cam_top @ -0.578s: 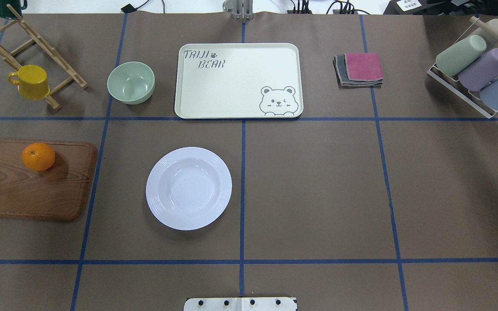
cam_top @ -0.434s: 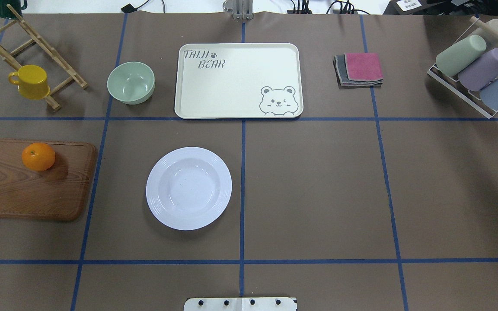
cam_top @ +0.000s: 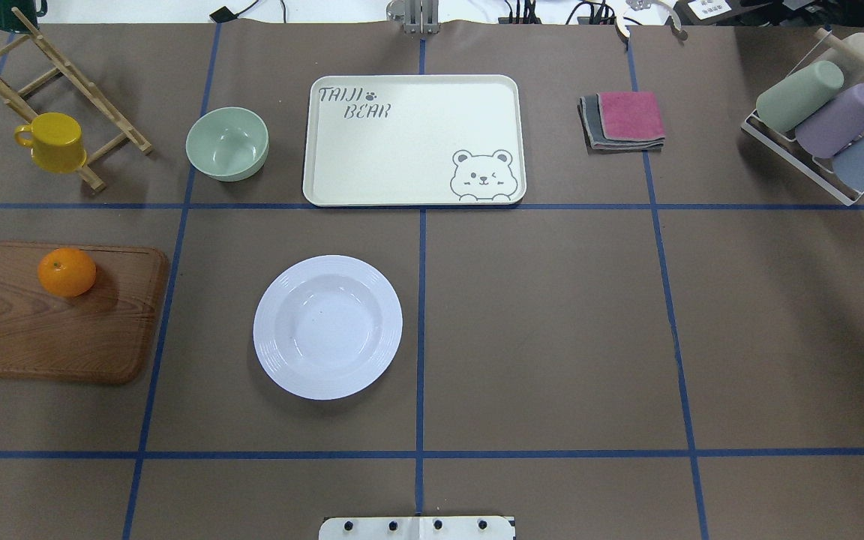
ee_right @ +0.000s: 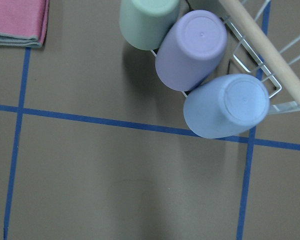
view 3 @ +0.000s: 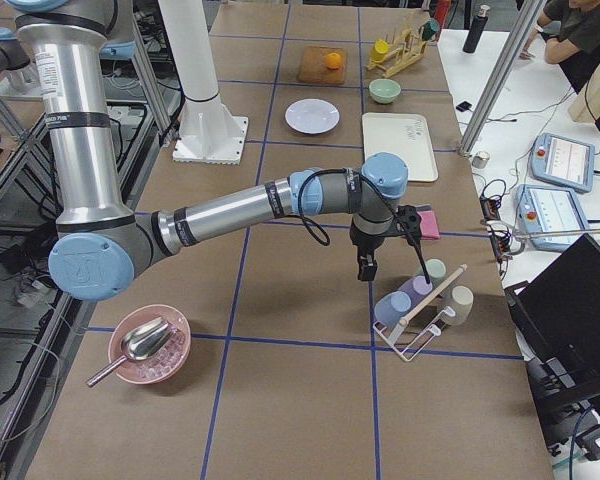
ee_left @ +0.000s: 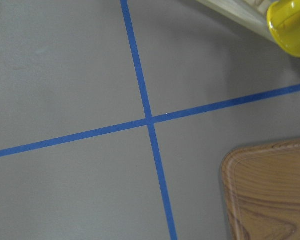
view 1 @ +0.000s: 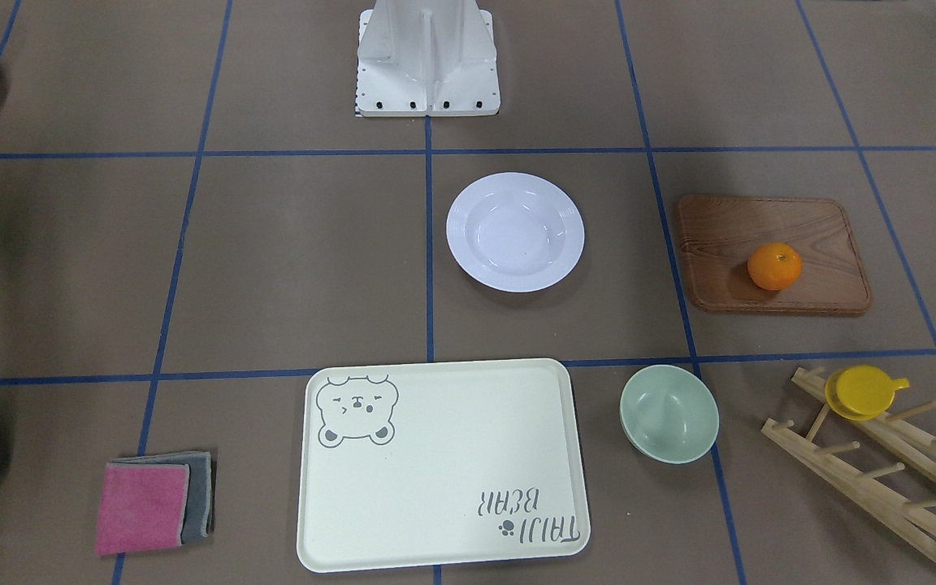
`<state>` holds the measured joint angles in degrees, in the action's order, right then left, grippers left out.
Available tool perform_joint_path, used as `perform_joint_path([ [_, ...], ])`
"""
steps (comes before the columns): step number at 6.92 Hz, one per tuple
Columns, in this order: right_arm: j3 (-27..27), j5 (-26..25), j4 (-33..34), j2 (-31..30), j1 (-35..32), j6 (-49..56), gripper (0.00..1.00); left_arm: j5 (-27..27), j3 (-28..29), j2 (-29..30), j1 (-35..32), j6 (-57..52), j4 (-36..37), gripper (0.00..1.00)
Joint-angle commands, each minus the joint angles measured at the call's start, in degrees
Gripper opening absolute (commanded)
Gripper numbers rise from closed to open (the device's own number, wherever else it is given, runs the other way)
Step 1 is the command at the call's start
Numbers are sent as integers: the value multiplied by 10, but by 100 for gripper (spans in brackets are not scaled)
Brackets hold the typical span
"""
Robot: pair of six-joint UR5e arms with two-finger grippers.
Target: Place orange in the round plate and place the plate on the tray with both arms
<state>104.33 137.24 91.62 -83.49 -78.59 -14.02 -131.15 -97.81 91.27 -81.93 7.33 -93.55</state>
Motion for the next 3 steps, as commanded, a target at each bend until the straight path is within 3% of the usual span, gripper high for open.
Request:
perform_joint_path([
  [1,8,0,-200,1,94,-201,100,0,-40,-1,54,141,-34,99],
  [3,3,6,-315,17,160,-374,100,6,-35,-11,126,305,-154,99],
])
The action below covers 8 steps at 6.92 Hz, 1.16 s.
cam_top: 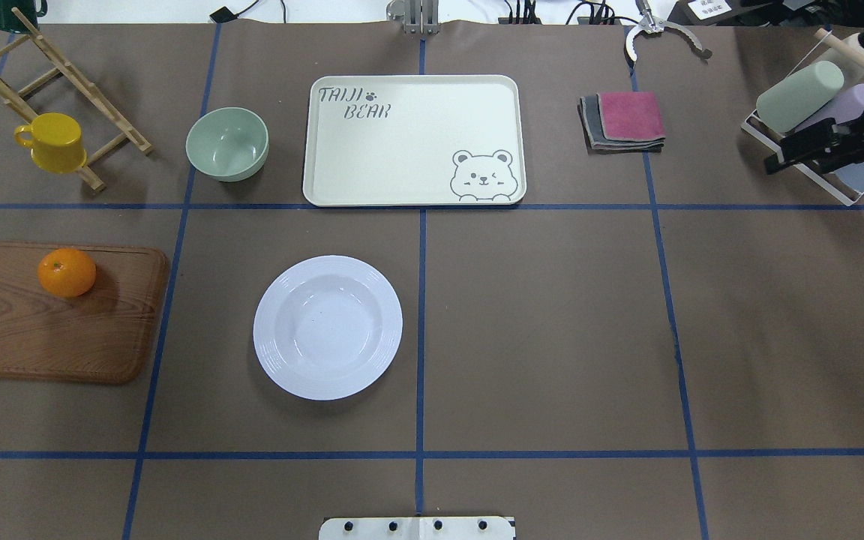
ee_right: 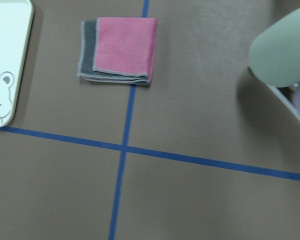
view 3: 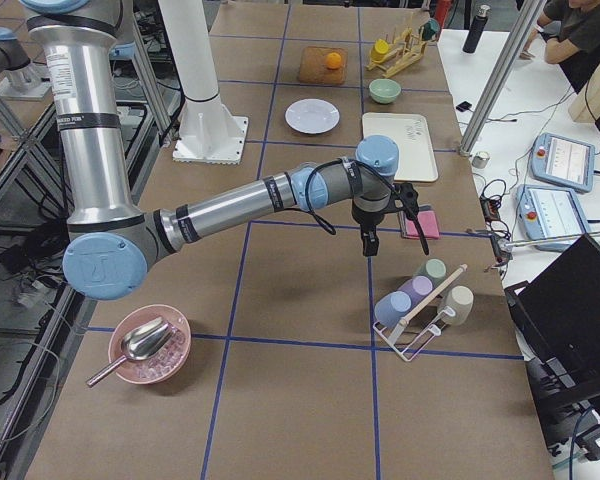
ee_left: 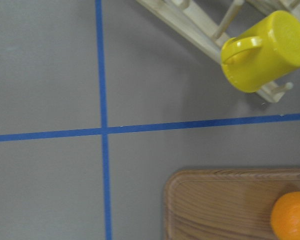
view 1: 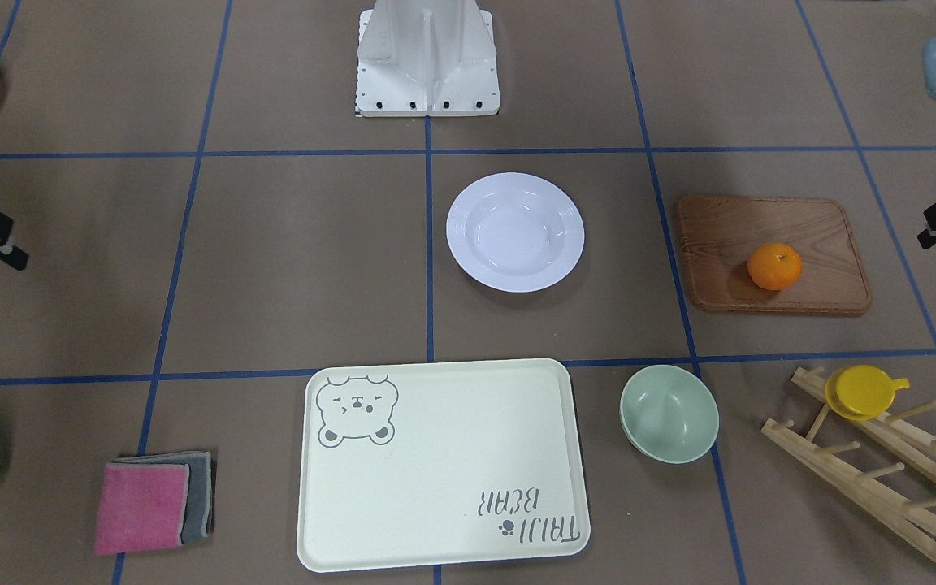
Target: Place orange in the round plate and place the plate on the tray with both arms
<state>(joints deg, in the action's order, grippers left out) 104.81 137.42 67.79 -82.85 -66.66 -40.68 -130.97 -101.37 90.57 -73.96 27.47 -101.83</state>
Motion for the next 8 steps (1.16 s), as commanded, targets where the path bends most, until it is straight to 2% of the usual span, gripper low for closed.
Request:
perform_joint_path([
  [1,-5,13,-118,23,72,-210,100,7,0,-4,77,154,-92,99],
  [3,-15,10,-218,82,158,-381,100,53,-3,2,132,212,-103,99],
  [4,-24,-7,-297,88,180,-455,100,57,3,2,141,216,-111,99],
  [6,-88,-125,-492,102,247,-615,100,58,8,3,161,232,-116,98],
  [7,-98,-177,-524,112,280,-635,100,58,23,4,162,233,-129,98],
  [8,-97,-191,-525,112,296,-635,100,59,48,5,163,233,-157,98],
])
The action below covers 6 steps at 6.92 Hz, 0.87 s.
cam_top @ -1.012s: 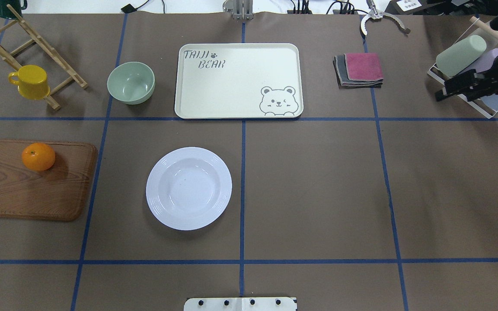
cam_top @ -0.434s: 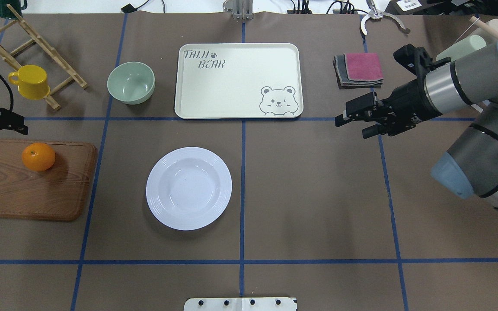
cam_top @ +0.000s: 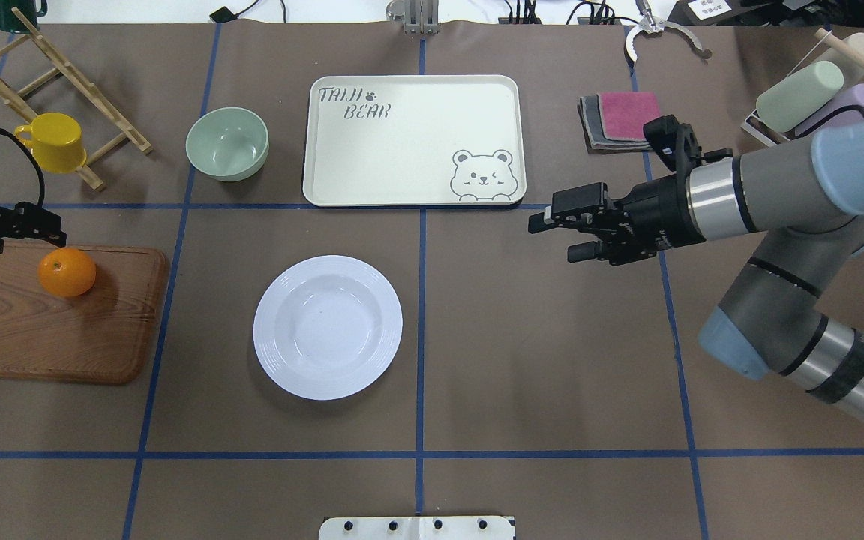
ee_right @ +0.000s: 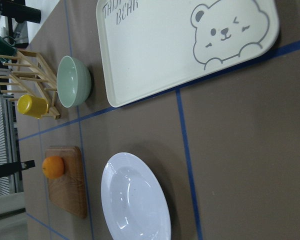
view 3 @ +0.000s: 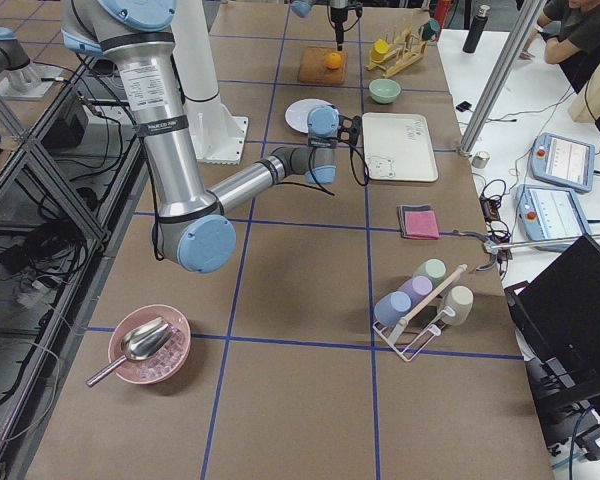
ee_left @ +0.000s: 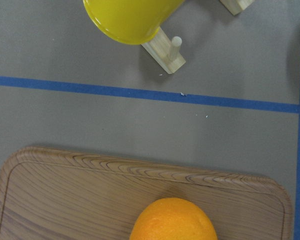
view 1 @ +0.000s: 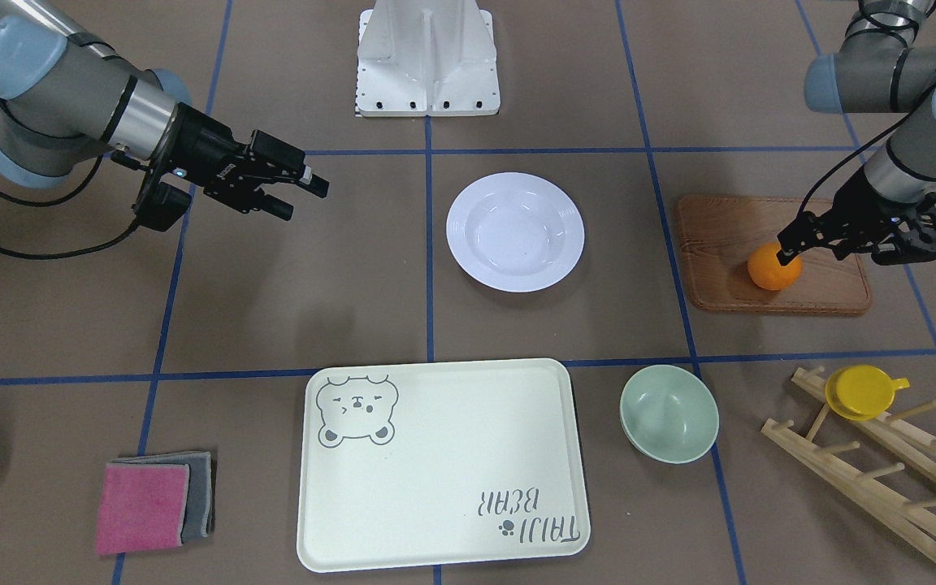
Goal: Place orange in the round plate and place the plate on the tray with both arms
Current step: 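Grasp the orange on the wooden board with the left gripper while the right nears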
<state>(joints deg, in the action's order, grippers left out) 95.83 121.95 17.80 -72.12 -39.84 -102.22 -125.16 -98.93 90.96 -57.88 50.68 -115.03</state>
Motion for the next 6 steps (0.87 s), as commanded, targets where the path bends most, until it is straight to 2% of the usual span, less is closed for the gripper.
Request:
perform_joint_path([
  [1,-7,-37,-25,5,31,-20,100,0,40,6,7,9,-40,98],
  [2,-7,-39,-25,5,34,-19,100,1,41,17,21,44,-41,98],
  [6,-8,-50,-25,5,42,-18,100,37,59,23,53,63,-58,98],
])
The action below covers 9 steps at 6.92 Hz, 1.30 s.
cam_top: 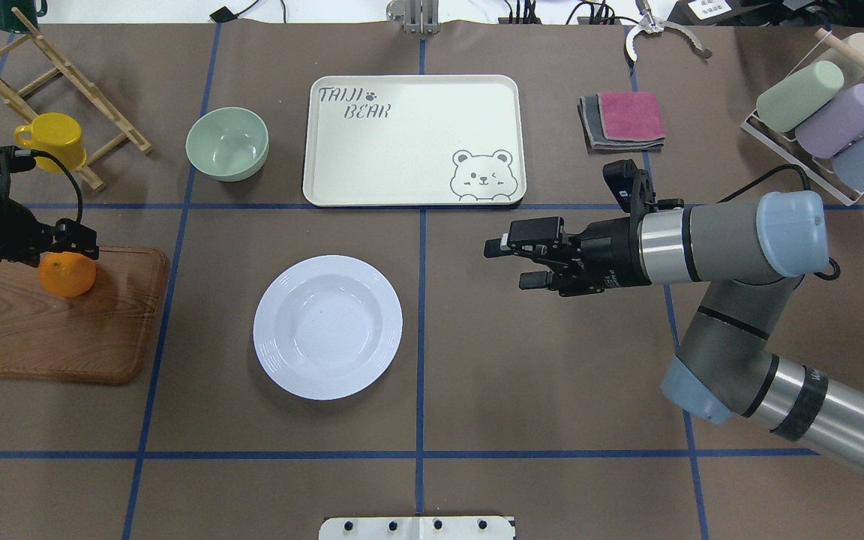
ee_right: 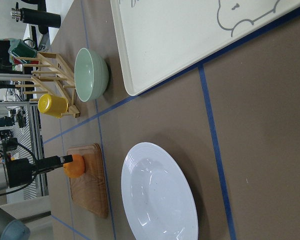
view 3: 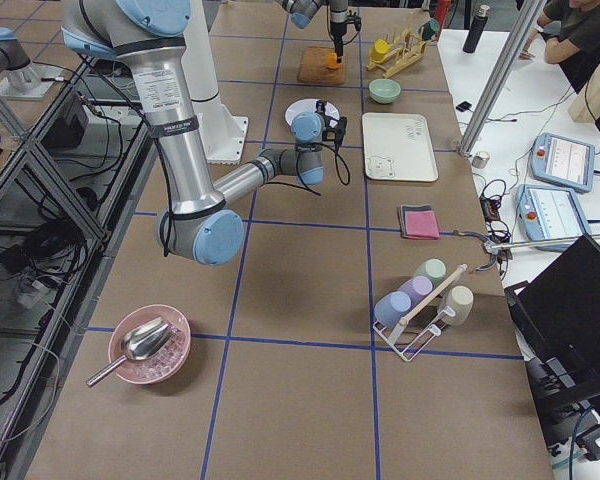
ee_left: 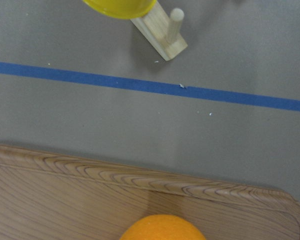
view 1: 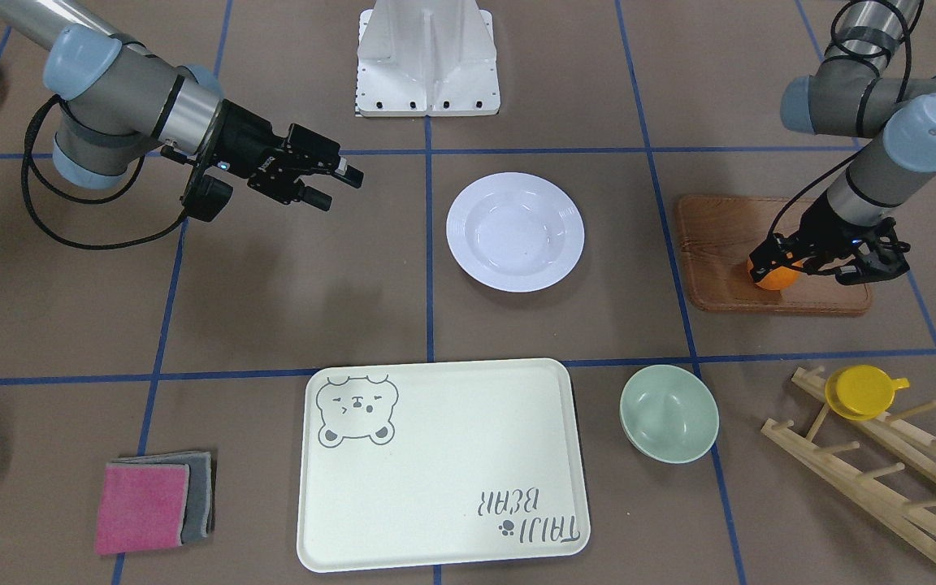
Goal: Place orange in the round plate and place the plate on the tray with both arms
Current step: 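Grasp the orange on the wooden board with the left gripper while the right nears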
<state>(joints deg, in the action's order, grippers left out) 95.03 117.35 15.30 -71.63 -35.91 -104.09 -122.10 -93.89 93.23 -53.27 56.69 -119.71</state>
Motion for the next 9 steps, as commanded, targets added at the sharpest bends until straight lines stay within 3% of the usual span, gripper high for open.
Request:
perform_joint_path([
  [1,0,-8,0,0,6,-1,100,6,23,0,9,4,-29,97],
  [4,0,-61,0,5,43,-1,100,-1,14,1,12,10,-29,72],
  [5,0,-73,0,13,50,-1,100,-8,-13,2,12,11,-15,71],
  [6,-8,-109,0,19,72,3,99,-18,-58,32,11,29,66,71],
  [7,-21,-183,1,43,107,5,99,-16,-96,79,27,88,131,71],
  [8,-46,-227,2,64,129,13,98,-3,-98,125,68,160,144,71],
  [9,-62,-231,0,69,131,44,96,18,-96,159,108,209,149,71],
])
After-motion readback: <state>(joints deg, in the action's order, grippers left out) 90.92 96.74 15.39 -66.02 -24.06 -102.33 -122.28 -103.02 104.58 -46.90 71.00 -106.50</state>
